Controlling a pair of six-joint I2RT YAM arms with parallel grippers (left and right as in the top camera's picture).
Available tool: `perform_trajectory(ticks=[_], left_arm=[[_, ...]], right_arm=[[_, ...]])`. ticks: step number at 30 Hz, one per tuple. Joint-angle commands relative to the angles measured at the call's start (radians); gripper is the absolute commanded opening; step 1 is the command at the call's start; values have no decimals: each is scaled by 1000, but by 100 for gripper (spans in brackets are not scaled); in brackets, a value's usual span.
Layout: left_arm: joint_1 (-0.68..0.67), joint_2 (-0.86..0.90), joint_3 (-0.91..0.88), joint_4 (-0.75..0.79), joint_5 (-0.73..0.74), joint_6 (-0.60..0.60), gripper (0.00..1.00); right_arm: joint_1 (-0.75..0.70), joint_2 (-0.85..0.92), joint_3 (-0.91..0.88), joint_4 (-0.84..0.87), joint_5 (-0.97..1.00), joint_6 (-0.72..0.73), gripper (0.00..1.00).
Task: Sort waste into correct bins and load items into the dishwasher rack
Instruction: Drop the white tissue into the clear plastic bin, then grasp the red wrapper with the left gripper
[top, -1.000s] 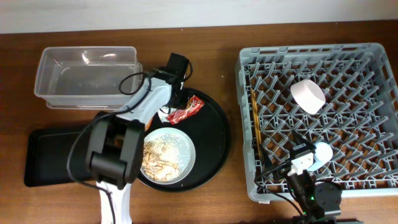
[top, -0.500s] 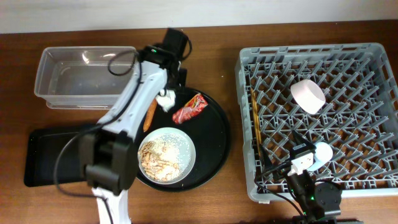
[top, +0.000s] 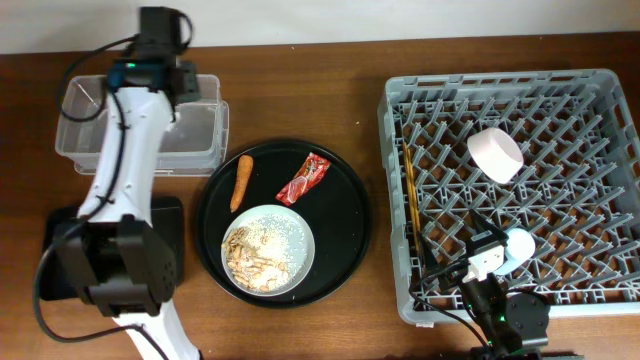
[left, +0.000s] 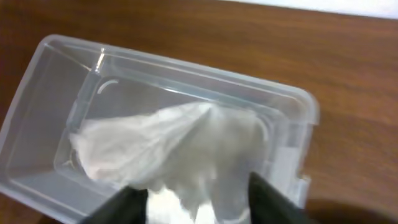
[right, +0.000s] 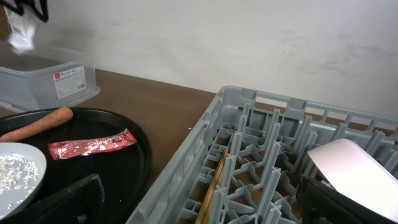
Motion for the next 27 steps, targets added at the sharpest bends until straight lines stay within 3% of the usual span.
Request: perform_trajectory(ticks=[1, 6, 10, 13, 17, 27], left_arm=[[9, 10, 10, -9, 155, 51, 57], [-54, -14, 17, -157, 416, 68, 60], [-213, -11, -38, -238, 419, 183, 56], [-313, -11, -101, -238, 336, 213, 56], [-391, -2, -214, -175, 310, 213, 56], [-405, 60, -462, 90, 309, 214, 60]], right_arm=[[-7, -9, -9, 0, -8, -3, 98], [-7, -9, -9, 0, -8, -3, 98], [-7, -9, -9, 0, -8, -3, 98], [-7, -9, -9, 0, -8, -3, 98], [-7, -9, -9, 0, -8, -3, 98], [-7, -9, -9, 0, -8, -3, 98]])
